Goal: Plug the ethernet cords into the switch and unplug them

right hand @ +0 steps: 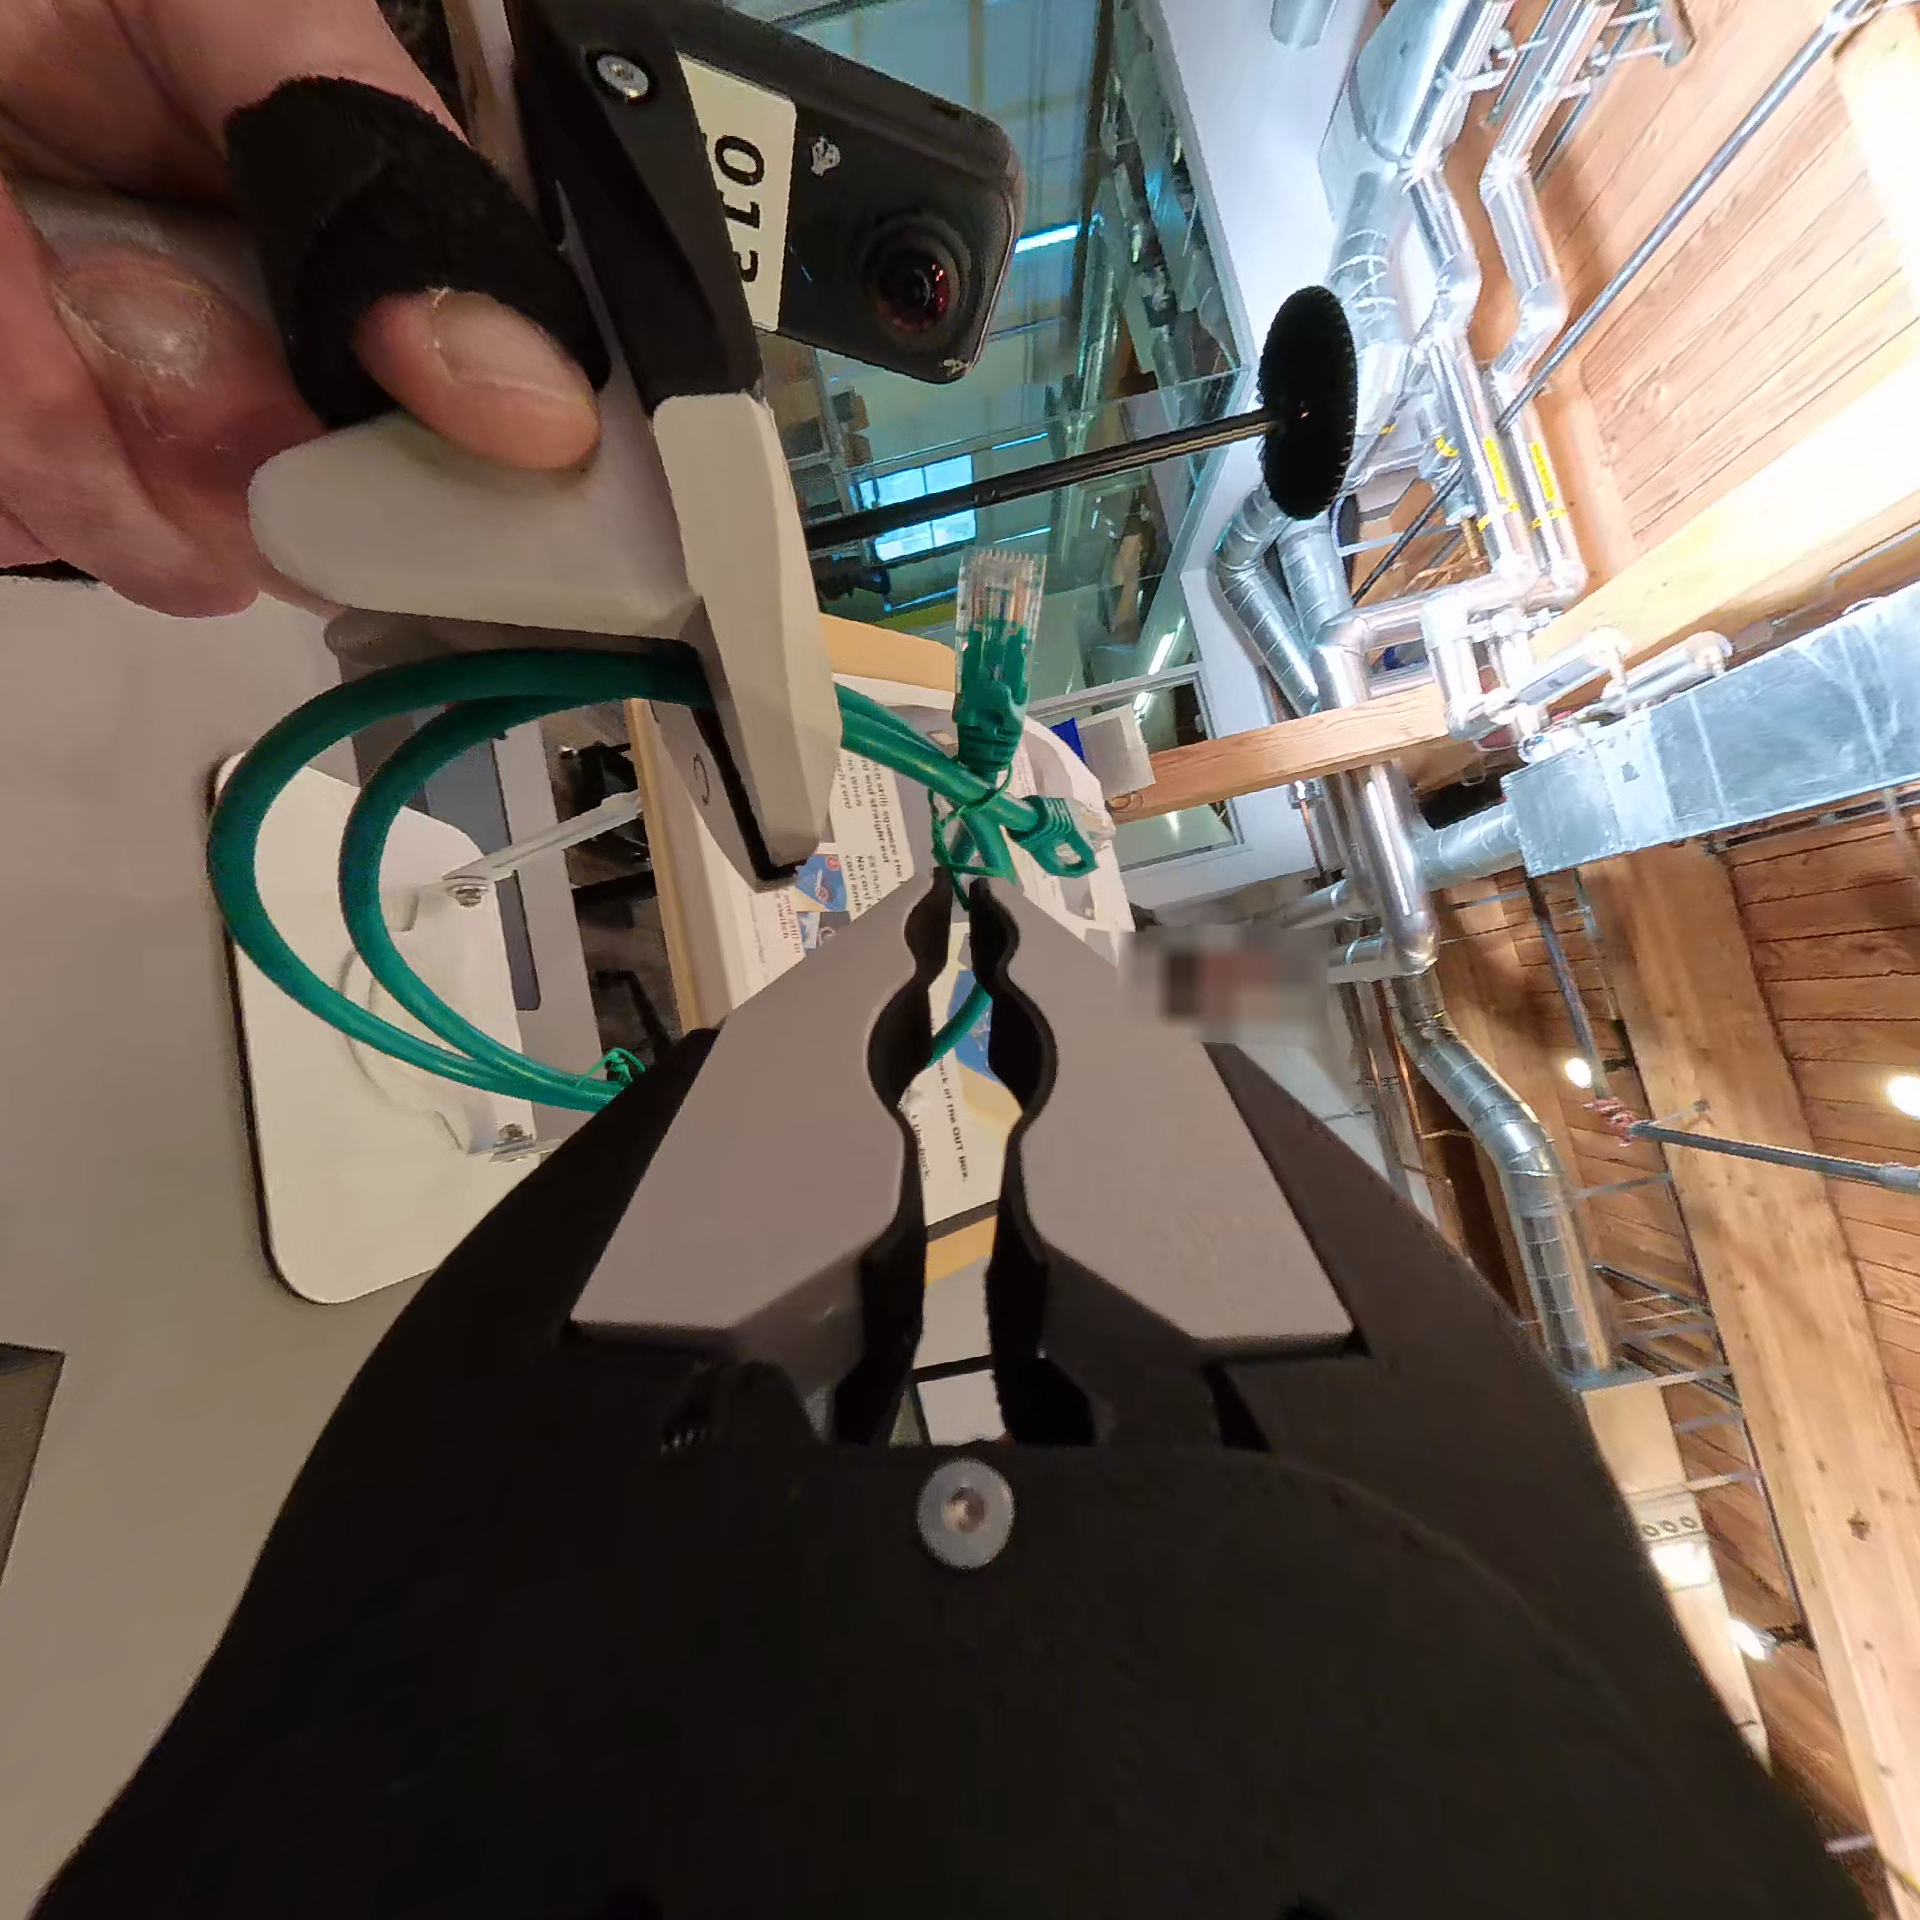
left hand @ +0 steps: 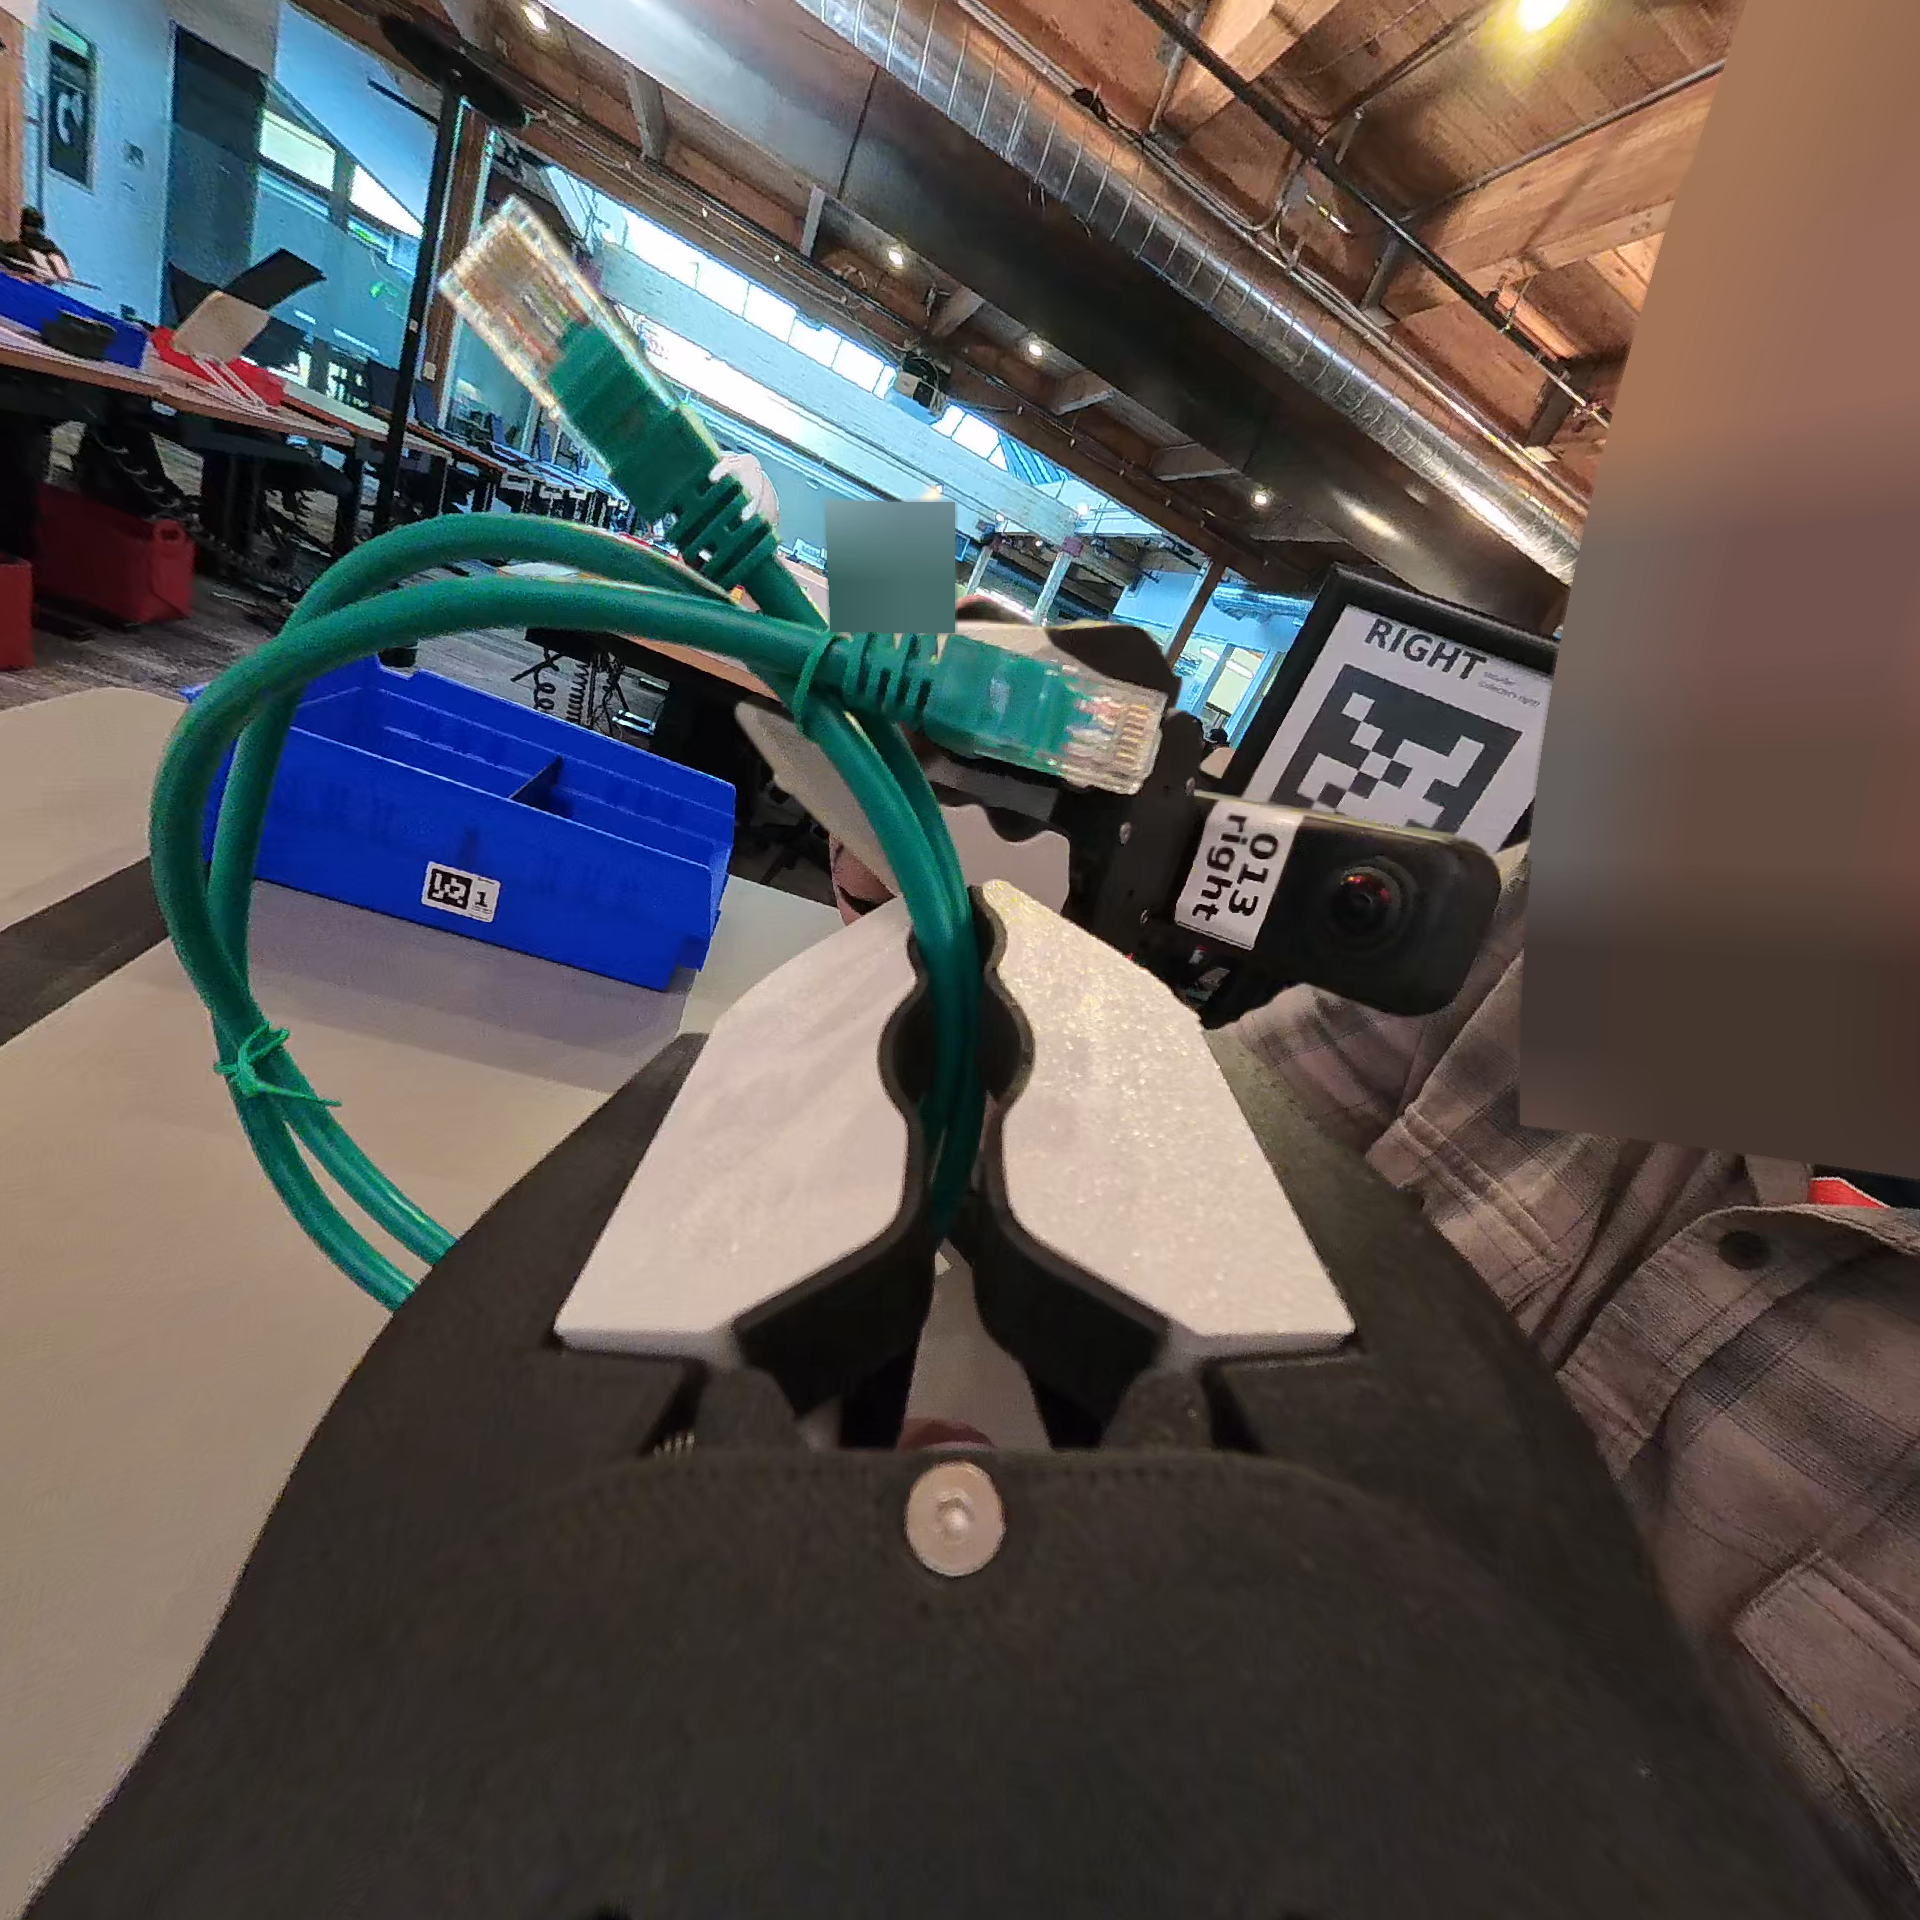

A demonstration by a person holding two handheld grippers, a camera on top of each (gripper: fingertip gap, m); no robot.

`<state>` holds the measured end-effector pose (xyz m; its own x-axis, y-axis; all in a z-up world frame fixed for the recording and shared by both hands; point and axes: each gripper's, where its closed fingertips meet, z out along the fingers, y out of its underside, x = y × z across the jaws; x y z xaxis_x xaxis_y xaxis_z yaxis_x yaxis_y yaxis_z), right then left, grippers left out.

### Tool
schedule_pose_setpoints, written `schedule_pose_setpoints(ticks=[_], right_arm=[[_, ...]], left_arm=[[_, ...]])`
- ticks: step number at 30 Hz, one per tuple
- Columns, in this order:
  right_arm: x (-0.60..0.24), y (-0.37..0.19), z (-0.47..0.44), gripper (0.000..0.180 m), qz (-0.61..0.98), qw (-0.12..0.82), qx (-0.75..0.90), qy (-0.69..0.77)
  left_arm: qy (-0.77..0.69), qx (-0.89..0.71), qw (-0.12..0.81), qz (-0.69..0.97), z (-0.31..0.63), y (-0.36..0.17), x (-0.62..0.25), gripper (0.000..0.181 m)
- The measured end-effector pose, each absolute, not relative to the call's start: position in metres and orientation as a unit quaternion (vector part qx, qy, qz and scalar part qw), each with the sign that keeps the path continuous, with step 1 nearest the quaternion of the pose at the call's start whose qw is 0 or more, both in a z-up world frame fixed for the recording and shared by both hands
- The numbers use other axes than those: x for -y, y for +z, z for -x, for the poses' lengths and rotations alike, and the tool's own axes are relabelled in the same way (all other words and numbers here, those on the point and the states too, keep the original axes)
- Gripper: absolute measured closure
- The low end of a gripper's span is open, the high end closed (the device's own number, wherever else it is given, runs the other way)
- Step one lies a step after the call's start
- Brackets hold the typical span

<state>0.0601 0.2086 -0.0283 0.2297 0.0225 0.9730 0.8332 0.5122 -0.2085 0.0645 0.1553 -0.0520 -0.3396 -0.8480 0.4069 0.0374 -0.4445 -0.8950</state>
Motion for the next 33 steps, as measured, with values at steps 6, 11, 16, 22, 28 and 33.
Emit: schedule_pose_setpoints(ticks=[6, 11, 16, 22, 28, 33], right_arm=[[-0.208, -0.032, -0.058, 0.180, 0.439, 0.681, 0.544, -0.217], [-0.205, -0.033, -0.051, 0.180, 0.528, 0.679, 0.510, 0.009], [-0.187, -0.031, -0.037, 0.180, 0.580, 0.581, 0.425, 0.381], [-0.195, -0.035, -0.048, 0.159, 0.577, 0.591, 0.438, 0.355], [-0.187, -0.014, -0.054, 0.161, 0.528, 0.625, 0.420, 0.393], [-0.183, -0.015, -0.051, 0.176, 0.527, 0.619, 0.431, 0.392]], left_arm=[[-0.694, -0.420, 0.333, 0.480, -0.064, -0.051, -0.158, 0.178], [-0.661, -0.427, 0.388, 0.480, -0.065, -0.047, -0.162, 0.178], [-0.608, -0.436, 0.451, 0.487, -0.062, -0.045, -0.169, 0.178], [-0.614, -0.441, 0.441, 0.484, -0.063, -0.047, -0.167, 0.179], [-0.603, -0.458, 0.438, 0.485, -0.063, -0.047, -0.164, 0.178], [-0.600, -0.461, 0.436, 0.487, -0.066, -0.050, -0.163, 0.178]])
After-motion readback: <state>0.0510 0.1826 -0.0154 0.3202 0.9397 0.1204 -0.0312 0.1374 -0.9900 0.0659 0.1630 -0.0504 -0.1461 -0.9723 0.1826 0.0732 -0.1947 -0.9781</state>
